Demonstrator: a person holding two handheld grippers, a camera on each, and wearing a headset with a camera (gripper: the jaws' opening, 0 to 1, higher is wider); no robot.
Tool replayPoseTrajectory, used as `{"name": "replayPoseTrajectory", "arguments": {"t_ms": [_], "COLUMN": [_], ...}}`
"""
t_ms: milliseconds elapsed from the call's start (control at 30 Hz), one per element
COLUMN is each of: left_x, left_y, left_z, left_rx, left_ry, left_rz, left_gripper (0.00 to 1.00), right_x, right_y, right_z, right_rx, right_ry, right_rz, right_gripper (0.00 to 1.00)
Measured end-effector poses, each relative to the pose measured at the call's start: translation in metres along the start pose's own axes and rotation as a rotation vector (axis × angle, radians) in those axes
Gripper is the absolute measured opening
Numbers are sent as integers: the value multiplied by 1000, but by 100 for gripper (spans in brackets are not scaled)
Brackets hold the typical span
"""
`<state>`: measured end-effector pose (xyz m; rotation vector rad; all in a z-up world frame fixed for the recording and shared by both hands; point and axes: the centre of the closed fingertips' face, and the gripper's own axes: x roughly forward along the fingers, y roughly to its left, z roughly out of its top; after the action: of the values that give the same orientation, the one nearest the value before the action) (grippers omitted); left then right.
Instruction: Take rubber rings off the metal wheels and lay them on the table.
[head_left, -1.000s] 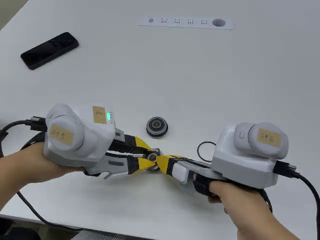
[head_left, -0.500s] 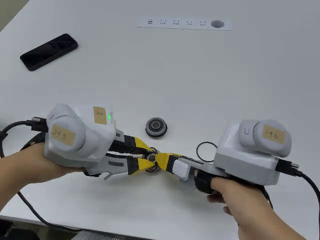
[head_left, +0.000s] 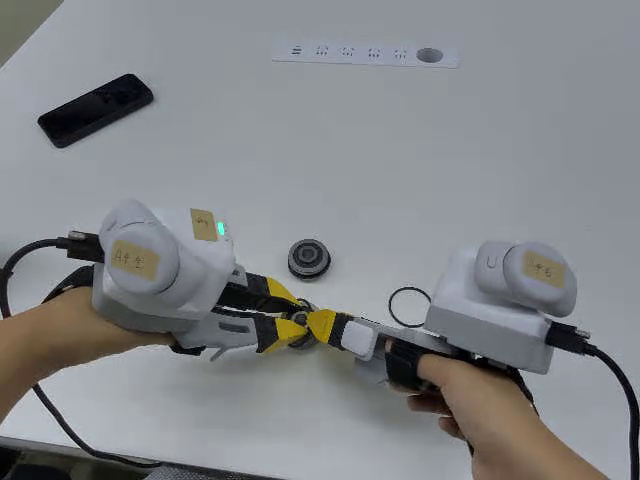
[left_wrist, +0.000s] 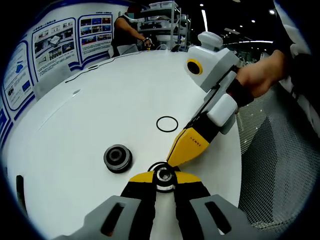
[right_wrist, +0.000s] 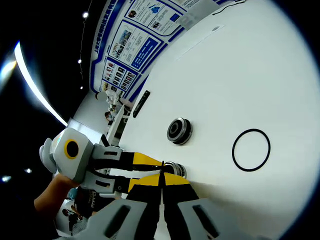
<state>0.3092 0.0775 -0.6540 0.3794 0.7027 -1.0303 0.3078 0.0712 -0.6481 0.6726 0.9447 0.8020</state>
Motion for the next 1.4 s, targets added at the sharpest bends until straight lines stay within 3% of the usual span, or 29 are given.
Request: {"name": "replayPoseTrajectory", "arguments": {"t_ms": [367, 567, 933, 1133, 1267, 1400], "left_x": [-4, -21, -46, -54, -56, -60], "left_y": [-1, 4, 19, 19, 17, 15], "left_z": [4, 14, 10, 7, 7, 11], "left_rx": [6, -29, -44, -56, -48, -52], "left_ry": [8, -53, -58, -65, -49, -64], "left_rz": [13, 52, 133, 144, 157, 164], "left_gripper": [16, 18, 18, 19, 19, 19], "right_x": [0, 0, -7, -15, -22, -30], "right_y": [1, 6, 15, 10, 1, -12], "right_z": [1, 4, 18, 29, 37, 42], "right_rx": [26, 42, 84, 100, 113, 120], "right_ry": [-4, -9, -52, -88, -116, -136], "right_rz": [10, 28, 66, 60, 39, 9], "right_gripper": [2, 2, 2, 2, 2, 2]}}
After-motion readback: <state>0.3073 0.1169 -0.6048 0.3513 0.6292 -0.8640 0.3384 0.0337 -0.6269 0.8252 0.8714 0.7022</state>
